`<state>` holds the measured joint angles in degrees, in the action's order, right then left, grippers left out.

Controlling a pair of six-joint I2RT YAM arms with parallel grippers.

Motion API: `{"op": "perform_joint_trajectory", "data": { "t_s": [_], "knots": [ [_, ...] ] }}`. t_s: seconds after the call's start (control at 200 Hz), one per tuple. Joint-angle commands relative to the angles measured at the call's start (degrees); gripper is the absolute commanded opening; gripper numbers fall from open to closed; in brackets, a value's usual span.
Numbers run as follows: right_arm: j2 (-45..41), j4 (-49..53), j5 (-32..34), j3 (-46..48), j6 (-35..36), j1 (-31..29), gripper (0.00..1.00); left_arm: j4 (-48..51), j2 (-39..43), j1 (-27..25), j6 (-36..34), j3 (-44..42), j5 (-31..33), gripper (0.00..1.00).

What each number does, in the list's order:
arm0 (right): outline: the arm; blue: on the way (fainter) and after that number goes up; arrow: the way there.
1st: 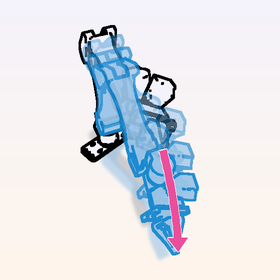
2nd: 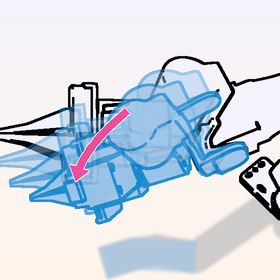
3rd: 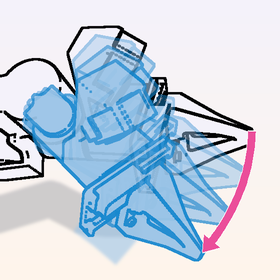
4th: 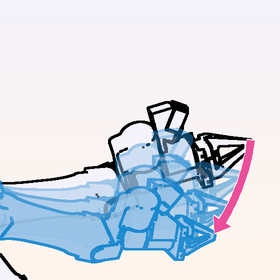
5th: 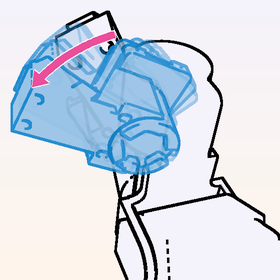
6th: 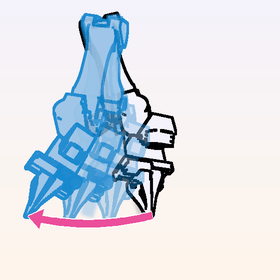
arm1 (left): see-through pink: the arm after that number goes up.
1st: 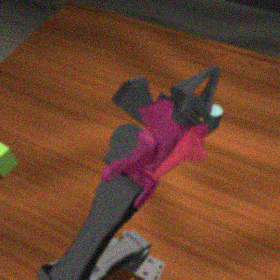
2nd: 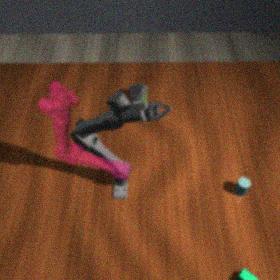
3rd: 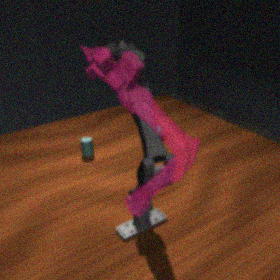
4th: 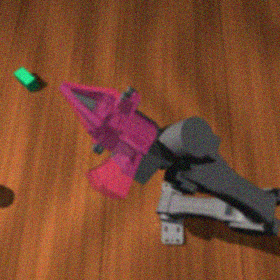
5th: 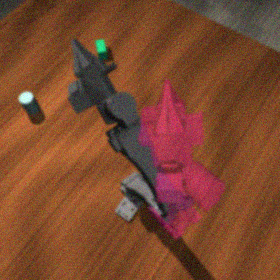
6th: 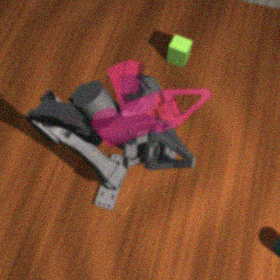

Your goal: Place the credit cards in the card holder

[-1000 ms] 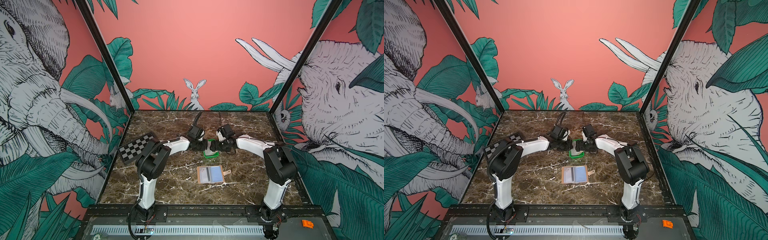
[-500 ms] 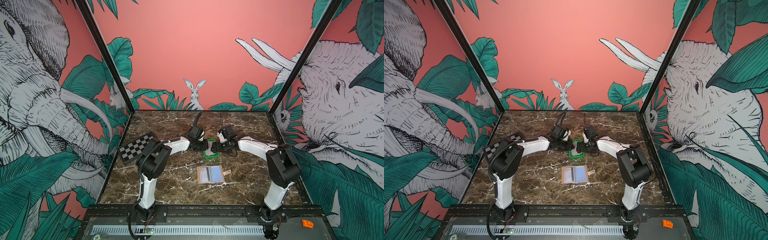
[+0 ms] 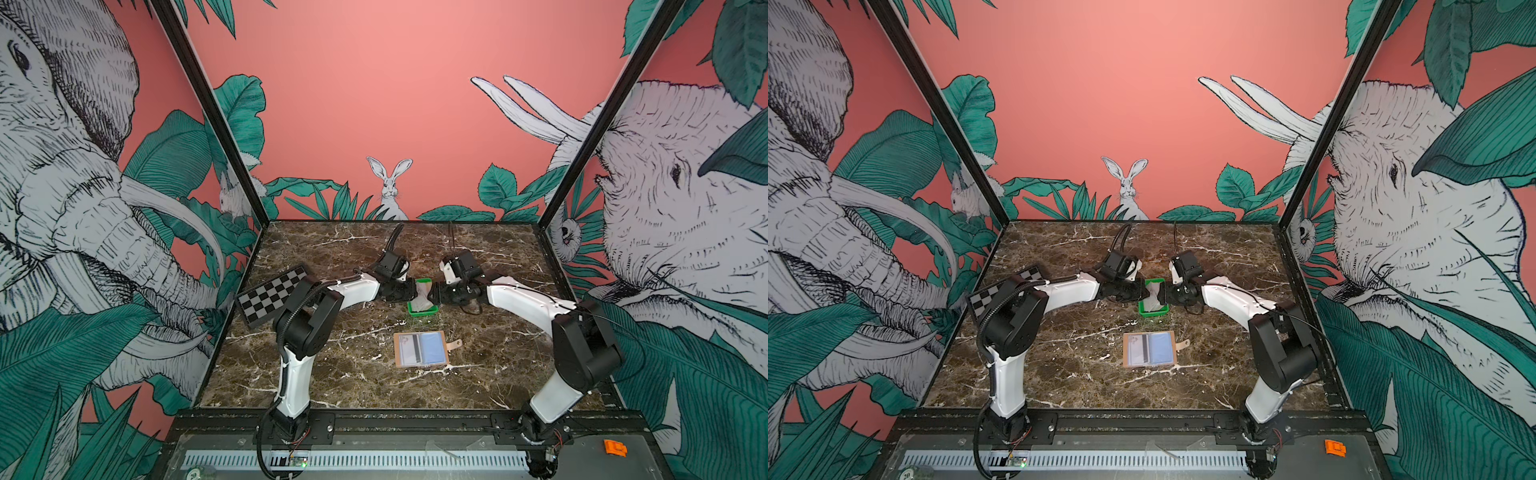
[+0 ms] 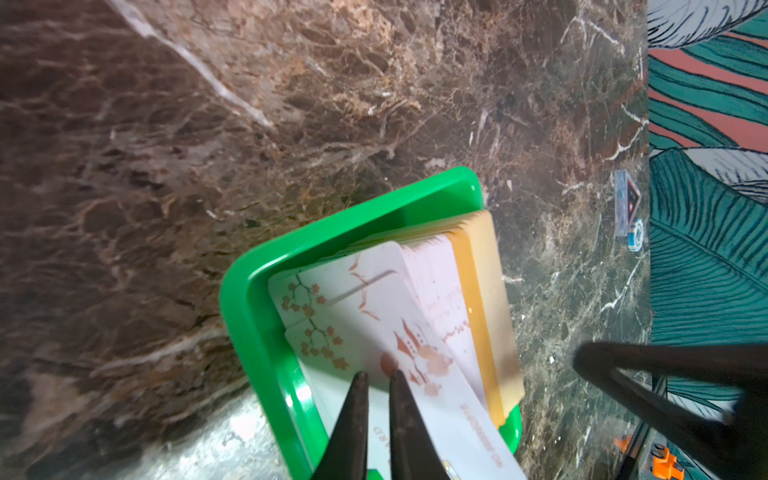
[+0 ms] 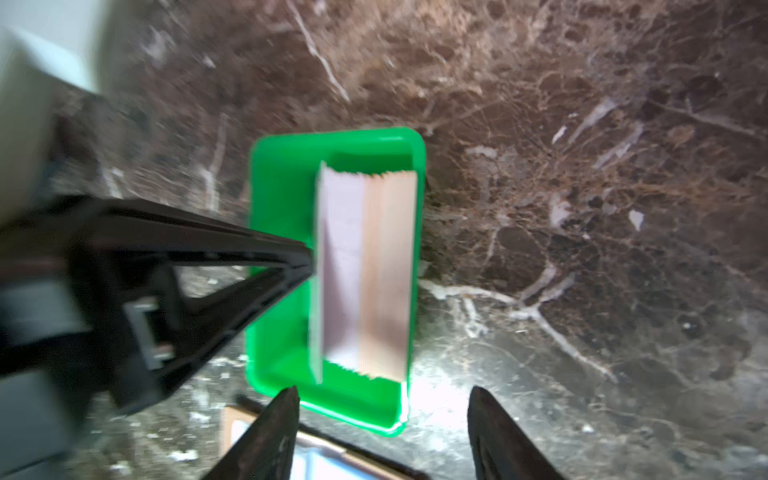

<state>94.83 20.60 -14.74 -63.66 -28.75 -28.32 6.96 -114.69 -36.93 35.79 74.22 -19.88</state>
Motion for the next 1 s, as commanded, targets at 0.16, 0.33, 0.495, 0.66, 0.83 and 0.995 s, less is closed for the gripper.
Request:
{"op": "perform_joint_trajectory", "data": {
  "t_s": [0.16,0.33,0.495,0.66,0.83,0.995],
  "knots": [
    [-0.65,-2.67,-4.6,-0.23,-5.42,-0.19,0.32,1.56,-0.73,0.28,0.15,-0.45,0.63,0.14],
    [1.49,-2.54,-4.43,-0.7,-5.8,-0.81,0.23,1.48,-0.62,0.23,0.24,-0.47,0.59,0.14],
    [3.67,-2.44,-4.22,-1.42,-5.69,-1.2,0.19,0.96,-0.44,0.28,0.34,-0.96,0.46,0.14],
    [4.49,-2.61,-4.58,-1.95,-5.59,-1.48,0.17,0.86,-0.44,0.28,0.37,-0.95,0.37,0.14],
    [3.8,-2.76,-3.88,-1.81,-5.55,-1.82,0.15,0.74,-0.53,0.28,0.51,-0.74,0.24,0.13],
    [2.49,-3.18,-3.1,-1.17,-5.88,-1.93,0.14,0.73,-0.53,0.28,0.5,-0.74,0.15,0.13]
  ]
}}
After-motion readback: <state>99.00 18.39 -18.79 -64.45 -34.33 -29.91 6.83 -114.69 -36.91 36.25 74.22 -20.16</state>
